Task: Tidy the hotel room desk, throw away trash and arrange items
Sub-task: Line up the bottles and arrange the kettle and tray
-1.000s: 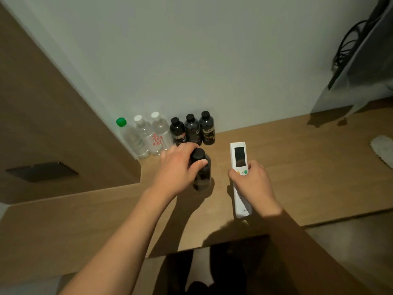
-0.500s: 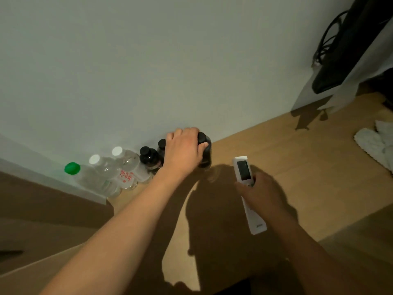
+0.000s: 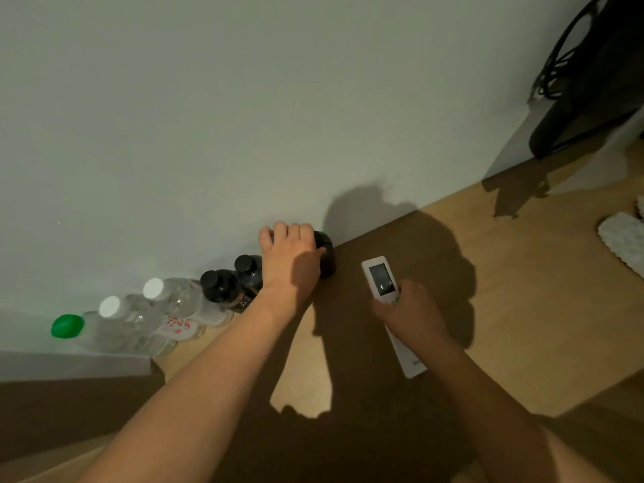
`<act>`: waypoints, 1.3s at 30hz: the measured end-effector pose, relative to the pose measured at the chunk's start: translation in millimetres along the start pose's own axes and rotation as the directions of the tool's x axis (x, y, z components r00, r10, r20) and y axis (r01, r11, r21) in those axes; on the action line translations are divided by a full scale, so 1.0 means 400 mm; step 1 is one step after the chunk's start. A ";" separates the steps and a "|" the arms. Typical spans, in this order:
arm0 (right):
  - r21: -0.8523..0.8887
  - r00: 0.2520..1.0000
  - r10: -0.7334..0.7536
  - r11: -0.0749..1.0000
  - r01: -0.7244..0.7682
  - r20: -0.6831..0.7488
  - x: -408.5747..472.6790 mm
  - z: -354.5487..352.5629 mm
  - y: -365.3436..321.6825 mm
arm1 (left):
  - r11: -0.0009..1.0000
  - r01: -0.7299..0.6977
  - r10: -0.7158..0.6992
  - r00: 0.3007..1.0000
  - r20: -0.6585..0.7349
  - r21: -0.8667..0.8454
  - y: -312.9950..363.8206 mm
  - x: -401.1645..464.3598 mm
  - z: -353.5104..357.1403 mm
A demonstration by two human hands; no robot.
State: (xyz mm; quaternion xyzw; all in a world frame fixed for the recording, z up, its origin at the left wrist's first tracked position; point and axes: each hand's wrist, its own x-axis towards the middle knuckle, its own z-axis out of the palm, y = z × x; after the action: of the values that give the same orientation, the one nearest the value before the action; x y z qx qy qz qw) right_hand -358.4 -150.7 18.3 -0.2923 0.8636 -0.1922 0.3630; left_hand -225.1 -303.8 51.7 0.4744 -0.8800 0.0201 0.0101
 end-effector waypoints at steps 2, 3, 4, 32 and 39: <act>-0.031 1.000 -0.006 0.999 0.006 0.027 0.038 0.006 -0.012 | 0.999 0.035 -0.035 0.999 0.007 0.009 0.004 0.008 0.004; -0.049 0.999 -0.003 0.999 0.005 0.040 0.057 0.010 -0.018 | 0.999 0.050 -0.050 0.999 0.004 0.010 0.005 0.012 0.006; -0.071 0.998 -0.005 0.997 0.009 0.055 0.074 0.014 -0.025 | 0.998 0.057 -0.057 0.998 0.003 0.010 0.005 0.014 0.007; -0.429 0.983 -0.122 0.888 0.169 0.135 0.273 0.164 -0.092 | 0.998 0.061 -0.061 0.998 -0.011 -0.009 0.012 0.025 0.034; -0.414 0.973 -0.222 0.881 0.230 0.066 0.221 0.105 -0.082 | 0.988 0.124 -0.122 0.992 0.032 -0.093 0.017 0.023 0.008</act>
State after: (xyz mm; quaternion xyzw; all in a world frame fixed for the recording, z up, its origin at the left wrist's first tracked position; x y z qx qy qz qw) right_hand -365.2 -237.5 -37.1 -0.4635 0.8416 -0.0412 0.2743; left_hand -236.0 -307.9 48.6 0.5269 -0.8492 -0.0285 0.0223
